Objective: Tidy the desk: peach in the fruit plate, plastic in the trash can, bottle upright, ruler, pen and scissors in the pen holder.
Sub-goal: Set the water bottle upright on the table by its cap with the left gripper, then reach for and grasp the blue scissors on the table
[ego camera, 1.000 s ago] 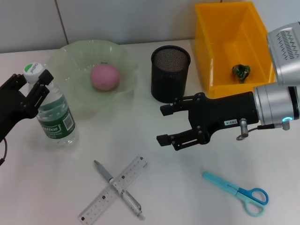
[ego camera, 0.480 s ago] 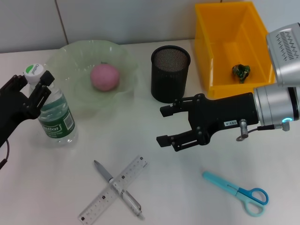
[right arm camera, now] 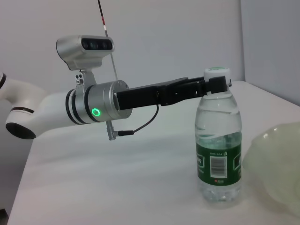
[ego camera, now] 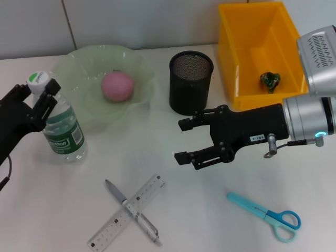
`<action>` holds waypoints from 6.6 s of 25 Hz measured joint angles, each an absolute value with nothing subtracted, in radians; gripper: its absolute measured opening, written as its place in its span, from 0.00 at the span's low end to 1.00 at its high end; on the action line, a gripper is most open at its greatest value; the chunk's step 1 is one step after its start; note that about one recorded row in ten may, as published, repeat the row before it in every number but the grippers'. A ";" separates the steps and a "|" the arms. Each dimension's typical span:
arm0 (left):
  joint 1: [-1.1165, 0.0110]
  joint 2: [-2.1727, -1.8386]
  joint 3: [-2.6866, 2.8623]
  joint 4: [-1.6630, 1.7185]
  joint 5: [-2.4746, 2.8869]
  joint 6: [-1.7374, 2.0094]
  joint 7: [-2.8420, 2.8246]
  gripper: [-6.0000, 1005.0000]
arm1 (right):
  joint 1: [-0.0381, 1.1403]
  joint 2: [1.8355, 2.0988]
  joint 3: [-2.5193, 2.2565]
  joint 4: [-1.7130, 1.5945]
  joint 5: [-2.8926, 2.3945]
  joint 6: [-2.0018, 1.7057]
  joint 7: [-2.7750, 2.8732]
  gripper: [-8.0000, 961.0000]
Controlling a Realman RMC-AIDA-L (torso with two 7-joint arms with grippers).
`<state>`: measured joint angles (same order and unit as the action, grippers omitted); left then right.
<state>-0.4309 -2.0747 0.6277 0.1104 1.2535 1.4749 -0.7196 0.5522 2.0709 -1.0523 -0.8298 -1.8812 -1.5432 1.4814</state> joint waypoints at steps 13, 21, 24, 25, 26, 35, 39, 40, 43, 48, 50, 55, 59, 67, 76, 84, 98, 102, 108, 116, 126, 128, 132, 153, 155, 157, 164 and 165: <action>-0.431 -2.076 0.627 0.091 1.231 1.460 -0.708 0.61 | 0.554 2.072 -1.052 -0.828 -1.893 -1.543 1.489 0.85; -0.424 -2.075 0.637 0.090 1.235 1.484 -0.712 0.63 | 0.554 2.072 -1.054 -0.828 -1.893 -1.544 1.490 0.85; -0.421 -2.072 0.638 0.091 1.238 1.496 -0.720 0.69 | 0.554 2.072 -1.054 -0.828 -1.893 -1.544 1.490 0.85; -0.418 -2.072 0.638 0.092 1.239 1.503 -0.721 0.71 | 0.554 2.072 -1.054 -0.828 -1.893 -1.544 1.490 0.85; -0.413 -2.071 0.638 0.095 1.239 1.514 -0.722 0.73 | 0.554 2.072 -1.054 -0.828 -1.893 -1.544 1.490 0.85; -0.341 -2.066 0.639 0.172 1.240 1.695 -0.814 0.87 | 0.552 2.074 -1.054 -0.830 -1.893 -1.548 1.499 0.85; -0.292 -2.062 0.699 0.275 1.242 1.775 -0.961 0.87 | 0.550 2.073 -1.050 -0.834 -1.893 -1.557 1.508 0.85; -0.284 -2.062 0.725 0.301 1.242 1.782 -0.990 0.87 | 0.549 2.073 -1.048 -0.835 -1.893 -1.558 1.511 0.85; -0.255 -2.061 0.874 0.442 1.245 1.797 -1.101 0.87 | 0.548 2.071 -1.041 -0.836 -1.892 -1.566 1.518 0.85; -0.253 -2.060 0.975 0.610 1.329 1.794 -1.240 0.87 | 0.545 2.069 -1.021 -0.842 -1.890 -1.580 1.533 0.85; -0.270 -2.062 0.977 0.649 1.394 1.790 -1.283 0.87 | 0.545 2.067 -1.014 -0.843 -1.891 -1.584 1.538 0.85; -0.343 -2.065 0.978 0.687 1.547 1.766 -1.353 0.87 | 0.544 2.061 -1.012 -0.853 -1.891 -1.592 1.557 0.85; -0.376 -2.067 0.978 0.721 1.642 1.748 -1.377 0.87 | 0.539 2.051 -1.010 -0.857 -1.892 -1.596 1.579 0.85; -0.405 -2.070 1.014 0.780 1.745 1.696 -1.399 0.87 | 0.518 2.029 -1.000 -0.931 -1.924 -1.644 1.685 0.85; -0.408 -2.070 1.097 0.810 1.758 1.648 -1.392 0.87 | 0.556 2.034 -1.004 -1.195 -2.181 -1.791 2.125 0.85; -0.410 -2.069 1.104 0.816 1.758 1.634 -1.361 0.87 | 0.696 2.054 -1.181 -1.307 -2.509 -1.932 2.517 0.85; -0.409 -2.067 1.103 0.810 1.762 1.621 -1.352 0.87 | 0.781 2.082 -1.500 -1.252 -2.674 -1.864 2.684 0.85; -0.399 -2.064 1.099 0.809 1.764 1.621 -1.352 0.87 | 0.752 2.084 -1.557 -1.263 -2.672 -1.808 2.678 0.85; -0.381 -2.062 1.094 0.814 1.766 1.631 -1.350 0.87 | 0.723 2.085 -1.573 -1.274 -2.640 -1.776 2.651 0.85; -0.370 -2.060 1.094 0.816 1.766 1.631 -1.348 0.87 | 0.696 2.087 -1.622 -1.281 -2.614 -1.752 2.645 0.85; -0.369 -2.060 1.094 0.816 1.766 1.630 -1.347 0.87 | 0.653 2.088 -1.652 -1.294 -2.614 -1.706 2.643 0.85; -0.369 -2.060 1.093 0.815 1.766 1.630 -1.347 0.87 | 0.644 2.088 -1.653 -1.296 -2.614 -1.697 2.646 0.85; -0.368 -2.060 1.092 0.811 1.766 1.629 -1.347 0.87 | 0.634 2.088 -1.658 -1.298 -2.614 -1.690 2.651 0.84; -0.374 -2.061 1.091 0.813 1.766 1.625 -1.347 0.87 | 0.632 2.088 -1.658 -1.299 -2.620 -1.685 2.654 0.84; -0.377 -2.062 1.091 0.813 1.766 1.624 -1.347 0.87 | 0.632 2.088 -1.659 -1.298 -2.620 -1.683 2.654 0.84; -0.377 -2.062 1.091 0.813 1.766 1.624 -1.347 0.87 | 0.632 2.088 -1.659 -1.298 -2.620 -1.683 2.654 0.83; -0.378 -2.062 1.080 0.815 1.766 1.623 -1.341 0.87 | 0.637 2.087 -1.660 -1.293 -2.620 -1.683 2.654 0.80; -0.378 -2.062 1.079 0.816 1.766 1.623 -1.339 0.87 | 0.641 2.087 -1.661 -1.283 -2.620 -1.683 2.654 0.80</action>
<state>-0.3776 -2.0617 1.0792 0.8157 1.7656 1.6228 -1.3392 0.6407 2.0866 -1.6605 -1.2835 -2.6201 -1.6827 2.6542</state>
